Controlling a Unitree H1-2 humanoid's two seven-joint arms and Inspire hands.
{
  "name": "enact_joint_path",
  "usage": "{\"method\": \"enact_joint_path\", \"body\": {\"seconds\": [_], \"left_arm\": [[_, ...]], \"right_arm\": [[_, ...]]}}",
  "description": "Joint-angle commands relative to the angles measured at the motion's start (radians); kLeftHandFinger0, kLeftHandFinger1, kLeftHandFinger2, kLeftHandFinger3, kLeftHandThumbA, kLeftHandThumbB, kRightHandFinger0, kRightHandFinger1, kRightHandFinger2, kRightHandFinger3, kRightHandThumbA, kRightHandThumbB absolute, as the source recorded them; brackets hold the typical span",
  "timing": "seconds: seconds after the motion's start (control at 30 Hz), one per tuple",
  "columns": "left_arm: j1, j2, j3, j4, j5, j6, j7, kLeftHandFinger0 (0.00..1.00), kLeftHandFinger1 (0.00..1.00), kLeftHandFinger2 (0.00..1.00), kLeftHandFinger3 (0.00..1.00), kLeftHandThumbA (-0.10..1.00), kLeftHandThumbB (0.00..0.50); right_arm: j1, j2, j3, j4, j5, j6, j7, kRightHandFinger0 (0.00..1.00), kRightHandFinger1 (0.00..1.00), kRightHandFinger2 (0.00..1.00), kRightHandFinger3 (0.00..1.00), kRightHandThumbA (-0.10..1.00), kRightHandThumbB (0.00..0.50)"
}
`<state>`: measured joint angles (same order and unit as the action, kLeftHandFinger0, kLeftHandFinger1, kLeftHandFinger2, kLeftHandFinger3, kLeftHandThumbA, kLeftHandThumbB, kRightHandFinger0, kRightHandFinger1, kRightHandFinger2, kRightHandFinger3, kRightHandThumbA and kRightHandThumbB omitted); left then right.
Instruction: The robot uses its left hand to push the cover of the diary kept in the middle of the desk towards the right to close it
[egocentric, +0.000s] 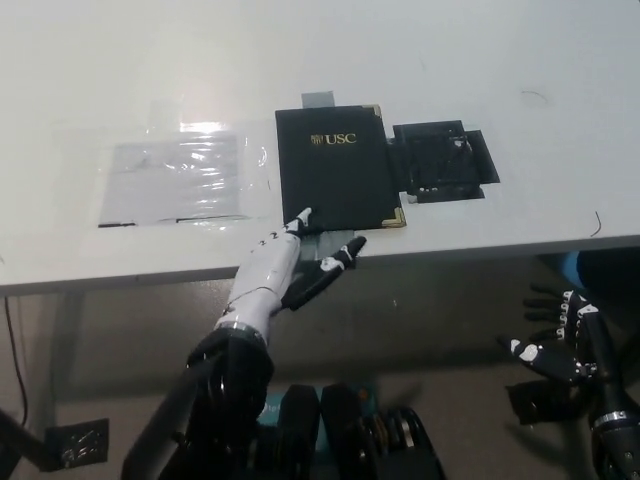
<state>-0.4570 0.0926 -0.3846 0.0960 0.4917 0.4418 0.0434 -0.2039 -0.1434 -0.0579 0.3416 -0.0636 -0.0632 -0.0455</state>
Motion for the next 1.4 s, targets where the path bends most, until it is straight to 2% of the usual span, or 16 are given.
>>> {"method": "enact_joint_path", "body": {"seconds": [0.0,0.1,0.23,0.33,0.37,0.43,0.5,0.57,0.67,0.7,0.8,0.87,1.0,1.13,1.27,1.37], "left_arm": [[0.111,-0.274,0.681,-0.505,-1.158,0.028,0.117,1.00,1.00,1.00,1.00,1.00,0.177],[0.188,-0.270,0.734,-0.557,-1.262,0.011,0.137,1.00,1.00,1.00,1.00,1.00,0.177],[0.252,-0.248,0.791,-0.567,-1.301,0.009,0.144,1.00,1.00,1.00,1.00,1.00,0.143],[0.316,-0.217,0.854,-0.530,-1.320,0.012,0.099,1.00,1.00,1.00,1.00,1.00,0.119],[0.356,-0.185,0.889,-0.466,-1.320,-0.009,0.018,1.00,1.00,1.00,1.00,1.00,0.121],[0.379,-0.168,0.914,-0.426,-1.316,-0.019,-0.030,1.00,1.00,1.00,1.00,1.00,0.109],[0.405,-0.151,0.952,-0.372,-1.301,-0.030,-0.065,1.00,1.00,1.00,1.00,1.00,0.126],[0.428,-0.146,1.013,-0.297,-1.288,-0.034,-0.067,1.00,1.00,1.00,1.00,1.00,0.179],[0.443,-0.148,1.047,-0.263,-1.288,-0.034,-0.084,1.00,1.00,1.00,1.00,1.00,0.177],[0.461,-0.150,1.063,-0.239,-1.302,-0.039,-0.109,1.00,1.00,1.00,1.00,0.93,0.198],[0.468,-0.156,1.083,-0.228,-1.310,-0.030,-0.130,1.00,1.00,1.00,1.00,0.89,0.211],[0.483,-0.149,1.084,-0.200,-1.267,-0.064,-0.151,1.00,1.00,1.00,1.00,0.87,0.244],[0.498,-0.142,1.085,-0.162,-1.202,-0.112,-0.183,1.00,1.00,1.00,1.00,0.84,0.263],[0.500,-0.139,1.071,-0.167,-1.127,-0.139,-0.180,1.00,1.00,1.00,1.00,0.86,0.288],[0.488,-0.143,1.087,-0.159,-1.118,-0.140,-0.179,1.00,1.00,1.00,1.00,0.81,0.328],[0.470,-0.154,1.114,-0.166,-1.141,-0.127,-0.157,1.00,1.00,1.00,1.00,0.82,0.319]], "right_arm": [[-0.034,-0.016,-0.028,-0.036,0.025,-0.026,-0.005,0.42,0.59,0.62,0.72,1.00,0.377],[-0.035,-0.014,-0.029,-0.036,0.019,-0.022,-0.013,0.43,0.60,0.63,0.73,1.00,0.377],[-0.046,-0.013,-0.034,-0.024,0.027,-0.029,-0.014,0.44,0.61,0.64,0.74,1.00,0.385],[-0.047,-0.012,-0.035,-0.036,0.023,-0.015,-0.019,0.44,0.61,0.63,0.75,1.00,0.379],[-0.046,-0.010,-0.039,-0.039,0.032,-0.017,-0.017,0.44,0.60,0.63,0.75,1.00,0.370],[-0.041,-0.010,-0.041,-0.037,0.036,-0.024,-0.016,0.44,0.60,0.63,0.75,1.00,0.369],[-0.041,-0.014,-0.042,-0.020,0.035,-0.048,-0.017,0.41,0.59,0.62,0.74,1.00,0.377],[-0.040,-0.010,-0.045,-0.027,0.036,-0.030,-0.021,0.41,0.59,0.62,0.74,1.00,0.386],[-0.038,-0.009,-0.040,-0.027,0.022,-0.024,-0.029,0.42,0.60,0.64,0.75,1.00,0.382],[-0.037,-0.007,-0.042,-0.027,0.024,-0.022,-0.031,0.42,0.60,0.64,0.76,1.00,0.384],[-0.036,-0.005,-0.047,-0.026,0.029,-0.020,-0.034,0.42,0.60,0.64,0.75,1.00,0.397],[-0.038,0.001,-0.051,-0.028,0.034,-0.011,-0.038,0.42,0.60,0.63,0.75,1.00,0.402],[-0.039,0.002,-0.056,-0.007,0.047,-0.033,-0.032,0.43,0.61,0.64,0.75,1.00,0.401],[-0.037,0.003,-0.055,-0.006,0.036,-0.029,-0.038,0.44,0.60,0.63,0.75,1.00,0.411],[-0.036,0.008,-0.059,-0.010,0.040,-0.028,-0.034,0.44,0.61,0.64,0.75,1.00,0.402],[-0.039,0.017,-0.067,-0.016,0.050,-0.027,-0.032,0.46,0.62,0.65,0.75,1.00,0.398]]}}
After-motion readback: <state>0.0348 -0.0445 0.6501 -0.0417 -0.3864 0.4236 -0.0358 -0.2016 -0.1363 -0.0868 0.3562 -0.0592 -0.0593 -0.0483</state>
